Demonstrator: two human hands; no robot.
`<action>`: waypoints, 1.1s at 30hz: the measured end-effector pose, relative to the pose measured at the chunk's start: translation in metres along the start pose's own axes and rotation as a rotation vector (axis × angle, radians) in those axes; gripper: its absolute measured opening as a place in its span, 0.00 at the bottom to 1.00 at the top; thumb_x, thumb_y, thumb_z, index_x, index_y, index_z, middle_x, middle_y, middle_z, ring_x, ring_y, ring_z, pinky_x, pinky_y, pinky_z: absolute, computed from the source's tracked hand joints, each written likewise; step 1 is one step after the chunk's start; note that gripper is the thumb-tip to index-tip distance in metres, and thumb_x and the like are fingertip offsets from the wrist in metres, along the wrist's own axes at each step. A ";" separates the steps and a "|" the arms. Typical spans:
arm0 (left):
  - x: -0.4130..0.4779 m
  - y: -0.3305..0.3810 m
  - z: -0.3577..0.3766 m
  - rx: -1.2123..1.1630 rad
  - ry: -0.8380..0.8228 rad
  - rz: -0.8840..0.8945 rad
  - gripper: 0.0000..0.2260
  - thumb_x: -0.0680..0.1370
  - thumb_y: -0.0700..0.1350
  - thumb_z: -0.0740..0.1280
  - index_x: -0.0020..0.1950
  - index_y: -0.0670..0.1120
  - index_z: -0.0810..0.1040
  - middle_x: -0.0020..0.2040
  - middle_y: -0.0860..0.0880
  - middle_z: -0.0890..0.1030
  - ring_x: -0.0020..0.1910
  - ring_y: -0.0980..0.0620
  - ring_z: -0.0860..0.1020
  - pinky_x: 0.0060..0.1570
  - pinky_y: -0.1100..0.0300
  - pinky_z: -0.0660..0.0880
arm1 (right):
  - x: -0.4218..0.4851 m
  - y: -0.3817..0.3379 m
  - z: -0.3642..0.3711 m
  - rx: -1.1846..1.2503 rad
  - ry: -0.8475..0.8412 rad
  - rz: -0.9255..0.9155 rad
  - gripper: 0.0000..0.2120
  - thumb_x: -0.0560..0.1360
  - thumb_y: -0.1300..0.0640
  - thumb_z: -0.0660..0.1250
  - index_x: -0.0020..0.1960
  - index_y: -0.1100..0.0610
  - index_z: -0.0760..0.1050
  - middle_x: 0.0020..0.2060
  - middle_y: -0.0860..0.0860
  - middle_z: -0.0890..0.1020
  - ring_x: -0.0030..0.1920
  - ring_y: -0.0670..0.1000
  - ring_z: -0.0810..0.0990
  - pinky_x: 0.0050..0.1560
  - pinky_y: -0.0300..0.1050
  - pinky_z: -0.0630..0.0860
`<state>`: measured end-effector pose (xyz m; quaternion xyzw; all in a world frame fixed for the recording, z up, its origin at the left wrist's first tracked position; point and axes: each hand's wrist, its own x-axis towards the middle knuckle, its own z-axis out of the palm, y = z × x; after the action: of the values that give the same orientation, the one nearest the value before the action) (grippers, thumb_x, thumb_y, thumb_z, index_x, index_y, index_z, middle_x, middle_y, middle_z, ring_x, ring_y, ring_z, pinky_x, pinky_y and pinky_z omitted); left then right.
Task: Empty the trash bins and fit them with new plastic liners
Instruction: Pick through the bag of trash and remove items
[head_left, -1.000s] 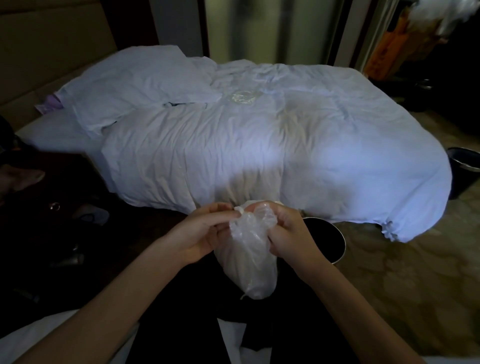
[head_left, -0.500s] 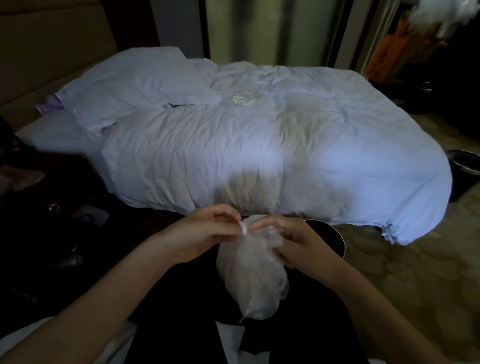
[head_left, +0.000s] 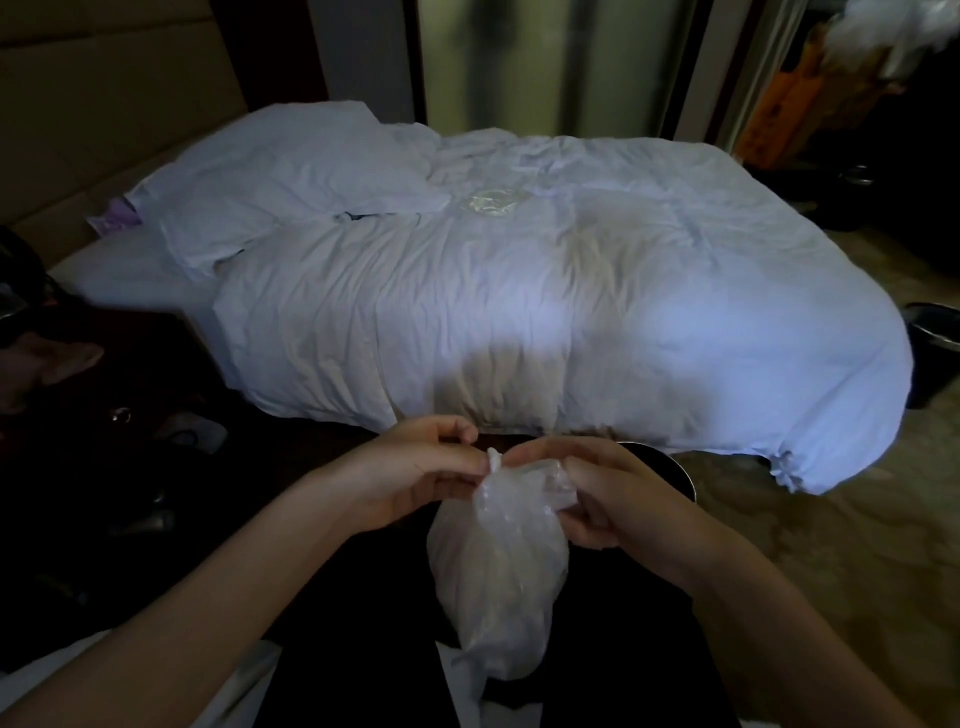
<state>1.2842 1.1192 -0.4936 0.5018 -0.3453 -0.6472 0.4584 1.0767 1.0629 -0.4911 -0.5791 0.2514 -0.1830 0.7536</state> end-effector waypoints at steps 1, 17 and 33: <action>0.000 -0.001 0.001 0.023 0.025 0.004 0.15 0.73 0.27 0.67 0.39 0.45 0.68 0.30 0.51 0.77 0.29 0.57 0.78 0.31 0.65 0.76 | -0.002 0.001 0.002 0.016 -0.009 0.012 0.16 0.77 0.67 0.56 0.55 0.58 0.81 0.23 0.52 0.70 0.21 0.46 0.62 0.21 0.33 0.57; -0.001 0.010 0.009 0.846 0.100 0.286 0.12 0.66 0.38 0.70 0.33 0.49 0.67 0.34 0.45 0.77 0.35 0.55 0.70 0.36 0.60 0.66 | -0.002 -0.004 0.001 -0.911 0.383 -0.298 0.08 0.77 0.61 0.67 0.56 0.53 0.78 0.33 0.48 0.79 0.33 0.48 0.77 0.36 0.44 0.73; -0.020 0.018 0.021 1.324 0.243 0.674 0.12 0.64 0.46 0.69 0.37 0.52 0.65 0.32 0.53 0.74 0.32 0.54 0.72 0.33 0.56 0.71 | 0.023 0.012 0.003 -0.619 0.174 -0.343 0.03 0.73 0.61 0.75 0.41 0.61 0.82 0.36 0.53 0.80 0.38 0.41 0.75 0.41 0.37 0.70</action>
<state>1.2701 1.1312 -0.4654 0.6076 -0.7442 -0.0691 0.2689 1.0967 1.0554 -0.5063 -0.7958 0.2574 -0.2704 0.4768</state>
